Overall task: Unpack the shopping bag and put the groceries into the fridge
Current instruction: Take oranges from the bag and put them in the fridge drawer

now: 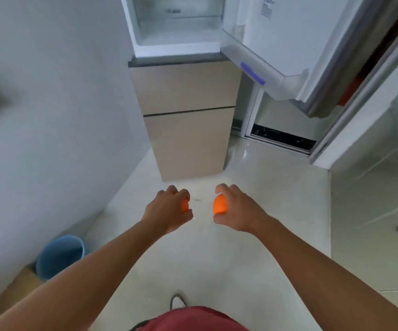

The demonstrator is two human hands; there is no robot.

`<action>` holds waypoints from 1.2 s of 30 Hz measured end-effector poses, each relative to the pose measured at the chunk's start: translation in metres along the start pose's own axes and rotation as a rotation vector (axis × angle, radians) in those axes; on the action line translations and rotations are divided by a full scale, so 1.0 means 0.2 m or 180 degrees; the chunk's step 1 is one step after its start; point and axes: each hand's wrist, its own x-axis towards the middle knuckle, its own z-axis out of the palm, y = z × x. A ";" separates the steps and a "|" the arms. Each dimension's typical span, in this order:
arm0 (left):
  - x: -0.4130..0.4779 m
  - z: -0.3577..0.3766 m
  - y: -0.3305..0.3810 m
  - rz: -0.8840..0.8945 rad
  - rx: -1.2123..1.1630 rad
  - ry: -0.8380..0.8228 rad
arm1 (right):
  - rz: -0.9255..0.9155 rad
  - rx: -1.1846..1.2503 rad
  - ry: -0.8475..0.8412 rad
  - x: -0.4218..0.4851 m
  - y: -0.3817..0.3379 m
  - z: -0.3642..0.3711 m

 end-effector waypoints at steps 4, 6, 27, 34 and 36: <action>0.12 -0.18 -0.27 -0.0186 -0.0036 0.0120 | -0.0210 -0.0117 -0.0016 0.28 -0.24 -0.03; 0.21 -0.27 -0.35 -0.0190 -0.0072 0.0180 | -0.0336 -0.0208 0.0013 0.40 -0.32 -0.07; 1.75 -1.44 -0.25 -0.0028 0.0176 0.1090 | -0.1231 -0.0462 0.0774 1.96 -0.52 -1.38; 2.16 -1.74 -0.27 0.0020 0.0311 0.1156 | -0.1197 -0.0527 0.1035 2.30 -0.58 -1.72; 2.28 -1.83 -0.28 0.0060 0.0317 0.1215 | -0.1143 -0.0548 0.1120 2.40 -0.60 -1.81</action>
